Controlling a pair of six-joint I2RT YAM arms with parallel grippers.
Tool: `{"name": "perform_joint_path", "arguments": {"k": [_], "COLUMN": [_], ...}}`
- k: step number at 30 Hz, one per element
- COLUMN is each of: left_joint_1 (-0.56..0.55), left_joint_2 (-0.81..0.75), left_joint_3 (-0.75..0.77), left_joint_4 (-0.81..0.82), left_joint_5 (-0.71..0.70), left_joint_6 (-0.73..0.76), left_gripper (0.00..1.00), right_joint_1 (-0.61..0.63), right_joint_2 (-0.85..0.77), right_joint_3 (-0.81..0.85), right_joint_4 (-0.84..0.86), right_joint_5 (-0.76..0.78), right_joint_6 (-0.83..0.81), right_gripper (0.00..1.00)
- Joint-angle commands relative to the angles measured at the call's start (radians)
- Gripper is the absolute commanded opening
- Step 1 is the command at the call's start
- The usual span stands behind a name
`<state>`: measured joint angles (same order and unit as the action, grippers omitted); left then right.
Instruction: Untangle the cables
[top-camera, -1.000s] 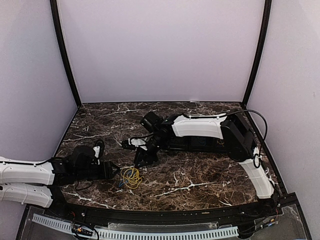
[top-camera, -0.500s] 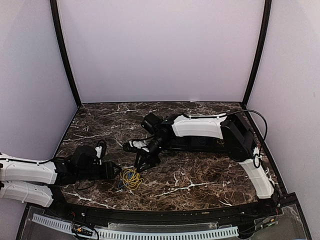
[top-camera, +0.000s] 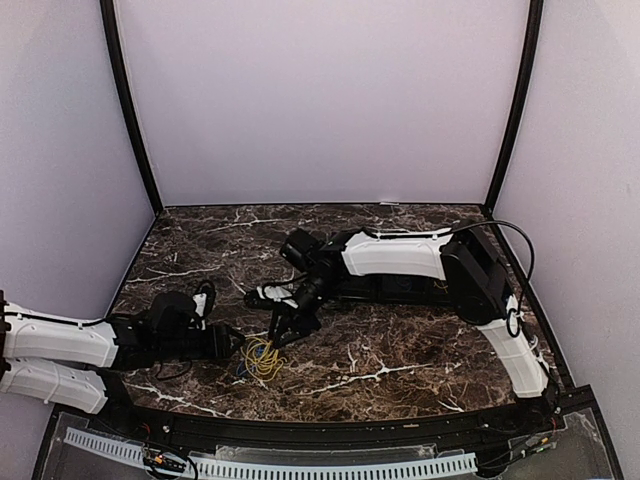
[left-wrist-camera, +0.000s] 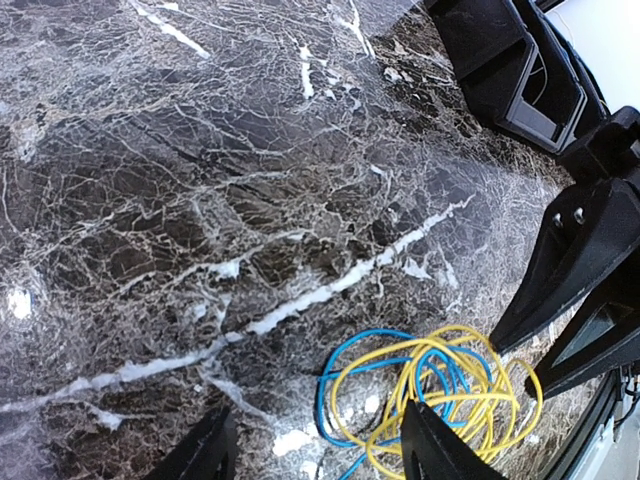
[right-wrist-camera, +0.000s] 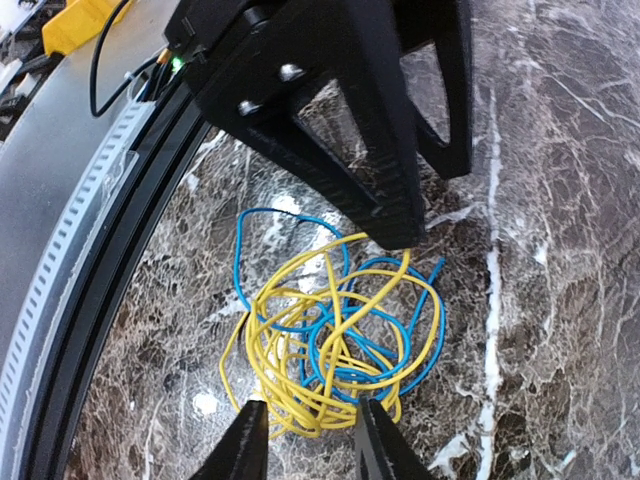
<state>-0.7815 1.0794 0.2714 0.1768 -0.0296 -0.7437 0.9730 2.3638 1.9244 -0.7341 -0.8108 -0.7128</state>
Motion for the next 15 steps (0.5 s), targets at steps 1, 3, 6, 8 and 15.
{"name": "perform_joint_path", "arguments": {"k": [1,3,6,8,15], "left_joint_1": [0.006,0.006,0.006,0.006,-0.041], "left_joint_2": [0.011,0.015,0.005,-0.029,-0.272], "left_joint_3": [0.008,0.012,0.031,0.058,0.131], "left_joint_4": [0.024,0.022,0.007,-0.025,-0.043], "left_joint_5": [0.012,0.015,0.025,0.061,0.213], "left_joint_6": [0.015,0.018,0.042,0.075,0.244], "left_gripper": [0.58,0.59,0.59,0.59,0.6], "right_joint_1": [0.018,0.018,0.018,0.018,0.015], "right_joint_2": [-0.017,-0.021,-0.054,-0.099,-0.322], "right_joint_3": [-0.016,-0.018,-0.037,-0.055,-0.142], "right_joint_4": [0.045,0.063,0.088,0.1,0.124], "right_joint_5": [0.013,0.033,0.056,0.084,0.105], "right_joint_6": [0.031,0.055,0.089,0.125,0.296], "right_gripper": [0.23,0.06,0.0,0.0,0.0]}}
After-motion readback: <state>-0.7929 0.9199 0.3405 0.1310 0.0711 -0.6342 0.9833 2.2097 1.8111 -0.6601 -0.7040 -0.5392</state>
